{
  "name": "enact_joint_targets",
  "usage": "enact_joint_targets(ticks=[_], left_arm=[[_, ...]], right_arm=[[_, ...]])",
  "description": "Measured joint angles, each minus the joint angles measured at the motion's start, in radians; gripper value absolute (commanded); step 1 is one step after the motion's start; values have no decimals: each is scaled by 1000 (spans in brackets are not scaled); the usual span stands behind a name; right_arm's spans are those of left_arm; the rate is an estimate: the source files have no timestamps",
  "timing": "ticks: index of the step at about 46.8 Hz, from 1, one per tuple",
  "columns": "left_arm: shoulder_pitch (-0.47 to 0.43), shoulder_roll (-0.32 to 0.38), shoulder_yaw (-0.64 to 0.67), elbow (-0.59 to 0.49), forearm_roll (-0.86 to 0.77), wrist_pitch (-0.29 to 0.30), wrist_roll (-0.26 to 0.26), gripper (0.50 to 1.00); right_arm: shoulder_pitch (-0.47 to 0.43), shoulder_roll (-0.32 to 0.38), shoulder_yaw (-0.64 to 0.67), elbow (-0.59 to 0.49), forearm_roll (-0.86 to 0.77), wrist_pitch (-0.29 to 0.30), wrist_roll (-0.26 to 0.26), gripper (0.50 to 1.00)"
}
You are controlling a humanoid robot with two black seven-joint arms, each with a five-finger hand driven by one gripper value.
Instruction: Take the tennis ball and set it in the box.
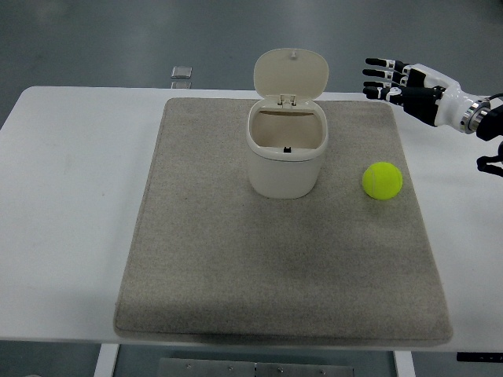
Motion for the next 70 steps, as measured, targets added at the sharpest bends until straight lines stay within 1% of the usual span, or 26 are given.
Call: enact_joint_targets(ticks=[6, 13, 26, 31, 36, 42, 44, 51, 57, 60, 63, 67, 70], left_arm=[[0, 0, 0, 0, 0, 0, 0, 996], [0, 0, 0, 0, 0, 0, 0, 996], [0, 0, 0, 0, 0, 0, 0, 996], [0, 0, 0, 0, 0, 0, 0, 996], [0, 0, 0, 0, 0, 0, 0, 996], [0, 0, 0, 0, 0, 0, 0, 996], [0, 0, 0, 0, 0, 0, 0, 996], [0, 0, 0, 0, 0, 0, 0, 996], [0, 0, 0, 0, 0, 0, 0, 996], [0, 0, 0, 0, 0, 0, 0, 996], [0, 0, 0, 0, 0, 0, 0, 996], [0, 0, 0, 0, 0, 0, 0, 996], [0, 0, 0, 0, 0, 0, 0, 996]], right_arm=[[2, -31, 0, -1, -109, 37, 23, 913], [27, -57, 0, -1, -225, 90, 54, 913], [55, -98, -3, 1, -485, 186, 159, 913], [65, -115, -3, 1, -566, 201, 202, 913], [70, -124, -7, 2, -657, 203, 247, 911], [88, -128, -51, 21, -789, 204, 311, 911], [93, -140, -71, 40, -823, 204, 329, 911], [123, -180, -122, 120, -897, 195, 352, 909], [132, -208, -131, 176, -956, 158, 354, 909], [132, -215, -136, 202, -985, 120, 354, 909], [131, -218, -148, 229, -999, 68, 354, 913], [130, -232, -192, 255, -1003, 2, 353, 915], [130, -244, -227, 274, -1003, -34, 353, 915]])
